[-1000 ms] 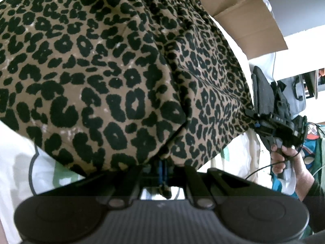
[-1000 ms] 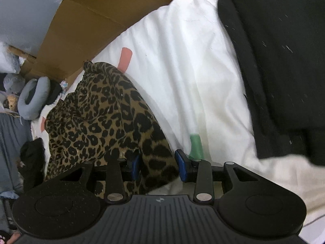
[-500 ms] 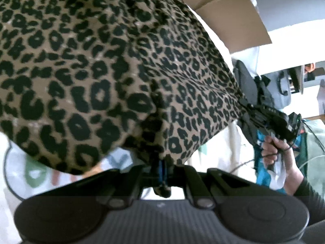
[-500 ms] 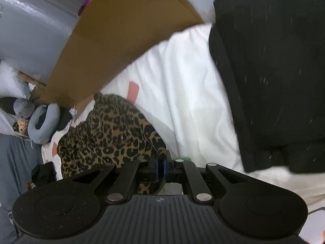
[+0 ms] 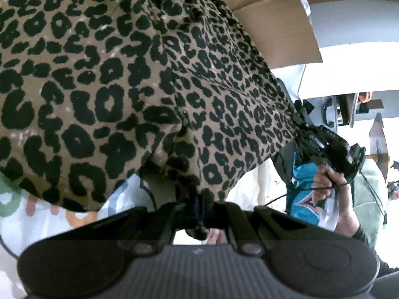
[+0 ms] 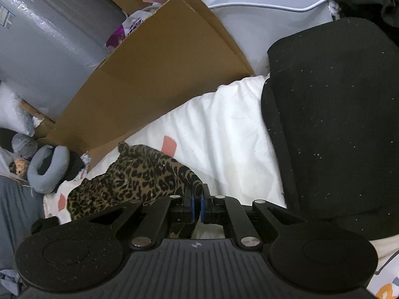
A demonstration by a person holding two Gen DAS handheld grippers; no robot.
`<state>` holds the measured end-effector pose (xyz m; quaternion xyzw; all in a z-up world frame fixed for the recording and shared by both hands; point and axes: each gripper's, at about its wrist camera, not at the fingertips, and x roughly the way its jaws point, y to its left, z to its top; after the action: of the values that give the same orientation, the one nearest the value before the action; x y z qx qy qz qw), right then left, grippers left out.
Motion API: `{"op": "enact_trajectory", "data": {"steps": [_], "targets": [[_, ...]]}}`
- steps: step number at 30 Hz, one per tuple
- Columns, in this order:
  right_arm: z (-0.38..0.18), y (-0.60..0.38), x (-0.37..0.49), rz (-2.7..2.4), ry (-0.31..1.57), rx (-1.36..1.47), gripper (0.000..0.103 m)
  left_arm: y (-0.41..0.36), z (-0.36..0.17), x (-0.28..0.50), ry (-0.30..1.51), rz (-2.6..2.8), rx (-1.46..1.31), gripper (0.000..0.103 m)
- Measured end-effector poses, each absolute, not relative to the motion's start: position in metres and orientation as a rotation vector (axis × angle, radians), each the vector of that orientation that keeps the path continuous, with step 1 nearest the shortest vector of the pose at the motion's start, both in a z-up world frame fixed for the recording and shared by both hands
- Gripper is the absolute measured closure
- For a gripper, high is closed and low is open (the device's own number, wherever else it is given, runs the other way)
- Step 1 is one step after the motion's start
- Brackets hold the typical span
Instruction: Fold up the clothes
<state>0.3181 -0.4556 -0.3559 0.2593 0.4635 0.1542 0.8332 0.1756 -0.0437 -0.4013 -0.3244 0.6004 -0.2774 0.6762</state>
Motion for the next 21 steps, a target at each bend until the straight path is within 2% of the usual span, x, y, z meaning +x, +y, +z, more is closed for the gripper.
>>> {"op": "enact_trajectory", "data": {"steps": [7,9,11,12,21], "targets": [[-0.385,-0.447,0.32,0.192,1.085,0.484,0.099,-0.05,-0.428,0.172,1.411,-0.606,-0.693,0.1],[-0.382,-0.444,0.317,0.176,1.087,0.456,0.096,-0.046,-0.422,0.17,1.41,-0.618,-0.677,0.097],[-0.376,-0.441,0.314,0.167,1.078,0.425,0.088,-0.043,-0.413,0.168,1.405,-0.633,-0.651,0.088],[-0.372,-0.441,0.313,0.163,1.073,0.412,0.081,-0.042,-0.409,0.167,1.402,-0.64,-0.637,0.086],[-0.334,-0.424,0.296,0.249,1.079,0.477,0.073,-0.014,-0.36,0.172,1.303,-0.629,-0.556,0.079]]}}
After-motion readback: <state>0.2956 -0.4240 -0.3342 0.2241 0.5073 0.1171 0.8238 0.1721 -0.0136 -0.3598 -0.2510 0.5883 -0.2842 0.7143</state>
